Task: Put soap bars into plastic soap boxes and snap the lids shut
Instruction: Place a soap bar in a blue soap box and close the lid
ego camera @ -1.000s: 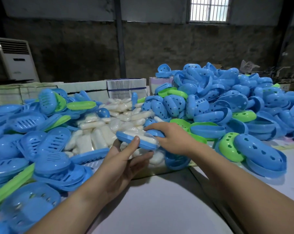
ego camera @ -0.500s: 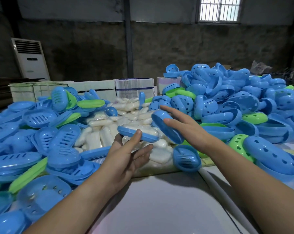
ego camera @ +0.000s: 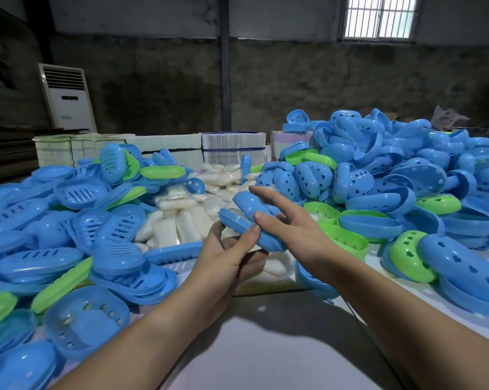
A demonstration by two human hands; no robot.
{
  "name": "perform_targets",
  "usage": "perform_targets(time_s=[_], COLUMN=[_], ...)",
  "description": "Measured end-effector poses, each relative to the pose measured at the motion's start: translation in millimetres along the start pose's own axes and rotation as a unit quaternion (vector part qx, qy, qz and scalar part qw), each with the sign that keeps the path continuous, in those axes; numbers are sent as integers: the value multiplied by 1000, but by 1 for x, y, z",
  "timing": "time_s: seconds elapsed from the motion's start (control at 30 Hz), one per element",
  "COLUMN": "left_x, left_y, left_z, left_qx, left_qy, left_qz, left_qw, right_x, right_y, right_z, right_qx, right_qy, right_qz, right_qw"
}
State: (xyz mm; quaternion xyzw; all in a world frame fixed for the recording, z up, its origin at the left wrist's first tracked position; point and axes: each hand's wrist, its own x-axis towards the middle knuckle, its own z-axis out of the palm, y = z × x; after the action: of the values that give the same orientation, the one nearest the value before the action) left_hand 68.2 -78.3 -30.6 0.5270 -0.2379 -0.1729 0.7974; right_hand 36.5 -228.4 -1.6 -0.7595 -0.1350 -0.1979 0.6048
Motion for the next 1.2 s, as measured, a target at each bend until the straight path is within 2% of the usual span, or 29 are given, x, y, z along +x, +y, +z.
perform_targets(time_s=[0.23, 0.5, 0.7, 0.9, 1.2], left_x=[2, 2, 1, 1, 2], left_y=[0, 4, 8, 9, 10], left_z=[-2, -5, -7, -7, -9], left_qx=[34, 68, 85, 112, 85], left_qy=[19, 15, -17, -14, 4], left_qz=[8, 34, 12, 15, 23], left_qw=[999, 997, 996, 994, 996], right_x=[0, -1, -2, -2, 1], right_y=[3, 0, 0, 2, 3], right_z=[3, 3, 4, 7, 11], right_qx=[59, 68, 57, 56, 81], right_qy=[-23, -26, -29, -30, -42], right_qz=[21, 15, 9, 15, 37], right_qw=[998, 997, 998, 998, 995])
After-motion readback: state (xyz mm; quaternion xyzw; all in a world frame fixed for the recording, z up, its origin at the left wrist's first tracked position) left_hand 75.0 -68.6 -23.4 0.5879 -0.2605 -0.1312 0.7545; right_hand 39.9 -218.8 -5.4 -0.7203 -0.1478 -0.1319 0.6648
